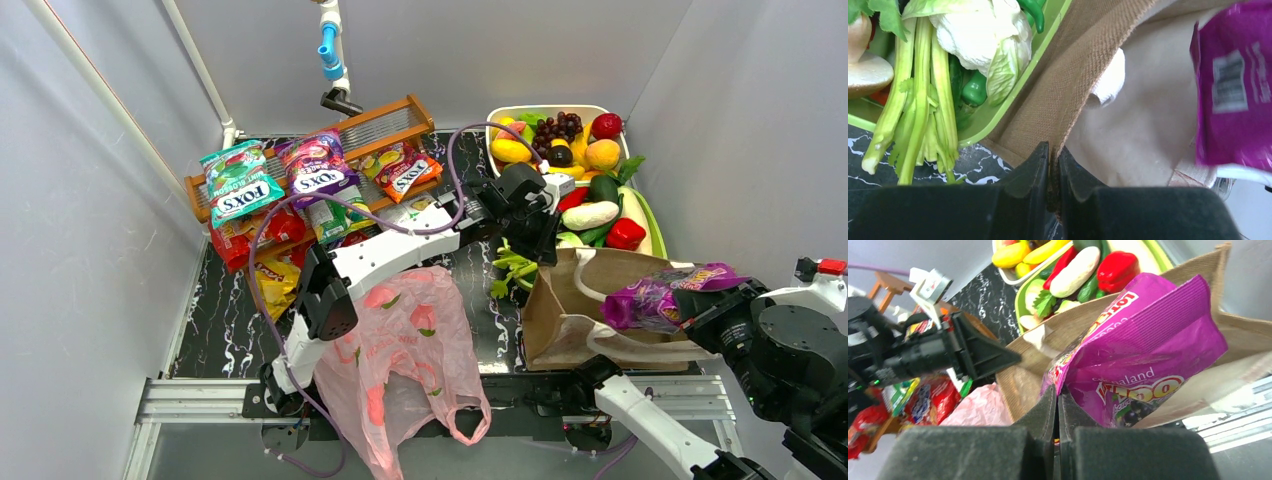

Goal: Place the mixed food into the grocery bags and tie them

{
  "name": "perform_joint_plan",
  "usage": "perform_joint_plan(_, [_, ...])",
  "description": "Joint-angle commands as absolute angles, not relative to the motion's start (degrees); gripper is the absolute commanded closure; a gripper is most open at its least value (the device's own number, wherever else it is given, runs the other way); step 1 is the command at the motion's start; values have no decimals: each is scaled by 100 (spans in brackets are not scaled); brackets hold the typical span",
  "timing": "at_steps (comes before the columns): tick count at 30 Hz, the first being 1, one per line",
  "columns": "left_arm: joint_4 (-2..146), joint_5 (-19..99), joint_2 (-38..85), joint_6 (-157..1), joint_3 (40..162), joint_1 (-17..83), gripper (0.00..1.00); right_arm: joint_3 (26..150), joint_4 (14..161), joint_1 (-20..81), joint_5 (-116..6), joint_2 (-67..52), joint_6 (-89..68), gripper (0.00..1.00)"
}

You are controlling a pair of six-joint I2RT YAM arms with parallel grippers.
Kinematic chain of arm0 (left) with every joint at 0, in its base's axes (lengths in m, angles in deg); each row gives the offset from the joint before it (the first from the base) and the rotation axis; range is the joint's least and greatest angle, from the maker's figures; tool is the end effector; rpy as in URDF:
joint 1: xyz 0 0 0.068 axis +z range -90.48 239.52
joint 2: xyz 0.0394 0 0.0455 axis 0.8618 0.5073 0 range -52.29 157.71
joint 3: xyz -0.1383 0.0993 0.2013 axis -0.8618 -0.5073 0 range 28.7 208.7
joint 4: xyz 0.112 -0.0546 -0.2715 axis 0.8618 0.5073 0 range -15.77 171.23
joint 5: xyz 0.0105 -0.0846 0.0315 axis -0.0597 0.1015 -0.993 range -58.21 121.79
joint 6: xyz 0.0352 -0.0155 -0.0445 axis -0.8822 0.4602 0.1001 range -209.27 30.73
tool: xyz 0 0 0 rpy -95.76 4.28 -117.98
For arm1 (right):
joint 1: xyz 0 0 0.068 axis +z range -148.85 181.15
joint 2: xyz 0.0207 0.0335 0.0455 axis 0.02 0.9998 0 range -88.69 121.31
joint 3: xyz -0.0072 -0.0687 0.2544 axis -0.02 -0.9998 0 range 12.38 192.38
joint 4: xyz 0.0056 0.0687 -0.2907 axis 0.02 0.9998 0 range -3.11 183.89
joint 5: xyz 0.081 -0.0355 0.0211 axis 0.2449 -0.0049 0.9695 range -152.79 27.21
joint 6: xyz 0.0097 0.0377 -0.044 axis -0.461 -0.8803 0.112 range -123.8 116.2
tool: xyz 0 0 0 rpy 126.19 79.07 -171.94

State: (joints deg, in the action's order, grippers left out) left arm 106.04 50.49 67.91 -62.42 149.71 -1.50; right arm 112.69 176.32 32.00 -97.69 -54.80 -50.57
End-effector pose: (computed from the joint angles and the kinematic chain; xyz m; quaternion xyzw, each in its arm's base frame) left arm 0.2447 -0.4698 0.3387 0.3287 0.7974 -0.4389 0.2518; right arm -0.0150 -0.0373 0.4975 0.2739 0.7650 0.1352 0.5670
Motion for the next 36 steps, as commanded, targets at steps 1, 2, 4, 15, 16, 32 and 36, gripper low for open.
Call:
perform_joint_plan(1, [10980,5261,6103,-6519,14912,-192,98,11181,17316,3191,-10713,-5433,-4769,99])
perform_joint_plan(2, [11062,5269,6074,-6586,14933,-187,98,11167,17354,3194,-10795,-5428,-4731,99])
perform_joint_plan(4, [11212,5235,6003,-6667,14961,-194,98,11138,17363,3191,-10912,-5428,-4628,99])
perform_joint_plan(15, [11466,5005,5463,-6787,14519,-192,100,9871,17322,3191,-10592,-5750,-4890,99])
perform_joint_plan(16, [11461,4960,5390,-6779,14443,-191,100,9797,17348,3197,-10588,-5731,-4900,99])
perform_joint_plan(32, [11356,4621,5019,-6609,13870,-192,97,8865,16883,3191,-10000,-5939,-4522,44])
perform_joint_plan(36, [11352,4612,5019,-6579,13873,-192,91,9034,16775,3194,-9815,-5921,-4305,34])
